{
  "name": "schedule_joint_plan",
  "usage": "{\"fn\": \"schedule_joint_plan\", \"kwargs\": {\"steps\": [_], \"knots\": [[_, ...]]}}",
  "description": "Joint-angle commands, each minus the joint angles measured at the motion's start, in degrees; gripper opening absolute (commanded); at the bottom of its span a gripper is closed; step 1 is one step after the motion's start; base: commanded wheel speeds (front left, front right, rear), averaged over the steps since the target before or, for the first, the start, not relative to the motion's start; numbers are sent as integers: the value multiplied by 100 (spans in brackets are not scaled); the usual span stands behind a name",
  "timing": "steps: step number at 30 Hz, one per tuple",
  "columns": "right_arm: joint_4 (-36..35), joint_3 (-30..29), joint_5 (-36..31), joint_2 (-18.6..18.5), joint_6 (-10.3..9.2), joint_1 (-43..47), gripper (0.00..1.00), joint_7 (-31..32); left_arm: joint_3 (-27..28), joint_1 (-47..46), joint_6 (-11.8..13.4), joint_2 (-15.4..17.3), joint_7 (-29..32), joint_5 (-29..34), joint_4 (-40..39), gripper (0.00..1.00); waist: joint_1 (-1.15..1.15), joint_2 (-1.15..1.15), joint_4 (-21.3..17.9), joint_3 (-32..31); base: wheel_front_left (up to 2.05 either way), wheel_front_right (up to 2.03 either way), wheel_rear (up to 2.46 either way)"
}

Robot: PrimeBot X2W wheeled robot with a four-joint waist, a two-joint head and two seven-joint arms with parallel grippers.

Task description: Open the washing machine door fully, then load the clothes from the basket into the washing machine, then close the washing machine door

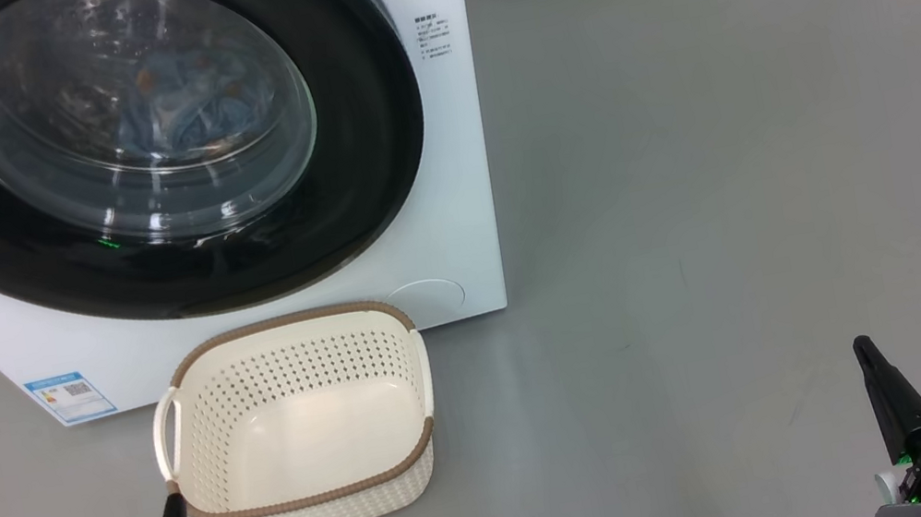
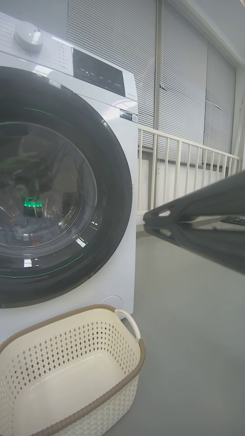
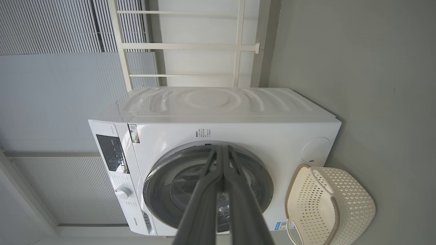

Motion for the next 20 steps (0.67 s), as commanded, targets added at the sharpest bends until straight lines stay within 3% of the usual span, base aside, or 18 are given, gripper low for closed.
{"fn": "schedule_joint_plan", "kwargs": {"steps": [1,20], "knots": [[-142,155,21,-71,-5,-260,0,43,205,-236,-17,87,23,-17,-111,0,0,0,0,0,0,0,0],[-142,155,21,-71,-5,-260,0,43,210,-236,-17,83,28,-12,-111,0,0,0,0,0,0,0,0]]}}
